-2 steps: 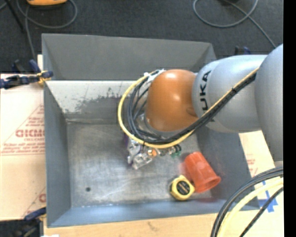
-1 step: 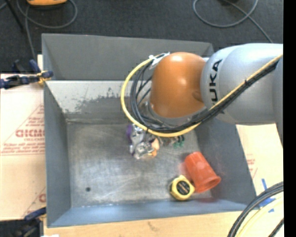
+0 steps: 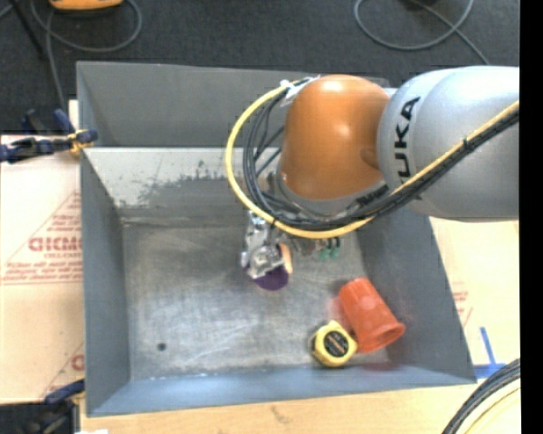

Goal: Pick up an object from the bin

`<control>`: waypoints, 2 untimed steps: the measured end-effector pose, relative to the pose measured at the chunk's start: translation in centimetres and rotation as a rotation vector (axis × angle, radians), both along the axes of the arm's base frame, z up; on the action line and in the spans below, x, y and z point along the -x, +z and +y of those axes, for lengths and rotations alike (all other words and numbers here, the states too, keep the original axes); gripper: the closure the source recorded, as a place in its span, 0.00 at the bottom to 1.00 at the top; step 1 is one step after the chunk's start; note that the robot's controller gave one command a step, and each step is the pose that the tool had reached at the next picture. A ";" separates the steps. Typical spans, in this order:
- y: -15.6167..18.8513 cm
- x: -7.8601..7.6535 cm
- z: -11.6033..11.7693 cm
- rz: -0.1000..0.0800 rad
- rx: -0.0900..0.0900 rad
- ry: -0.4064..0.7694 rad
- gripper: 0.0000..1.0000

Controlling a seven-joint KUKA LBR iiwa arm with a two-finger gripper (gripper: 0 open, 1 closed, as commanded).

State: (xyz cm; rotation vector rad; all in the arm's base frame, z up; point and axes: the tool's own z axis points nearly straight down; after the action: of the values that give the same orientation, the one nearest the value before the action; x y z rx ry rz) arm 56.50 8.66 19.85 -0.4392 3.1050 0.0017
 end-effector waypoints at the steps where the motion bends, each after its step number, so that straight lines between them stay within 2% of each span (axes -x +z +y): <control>1: 6.4 4.4 -1.5 0.000 0.000 0.117 1.00; 2: 6.3 4.4 -1.5 0.001 0.000 0.116 1.00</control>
Offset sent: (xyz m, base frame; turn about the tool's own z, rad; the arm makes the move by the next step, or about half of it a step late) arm 0.0000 0.0000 0.0000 0.0000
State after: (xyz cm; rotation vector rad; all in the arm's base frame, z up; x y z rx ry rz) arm 52.06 7.14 26.20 -0.6188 3.0749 0.0020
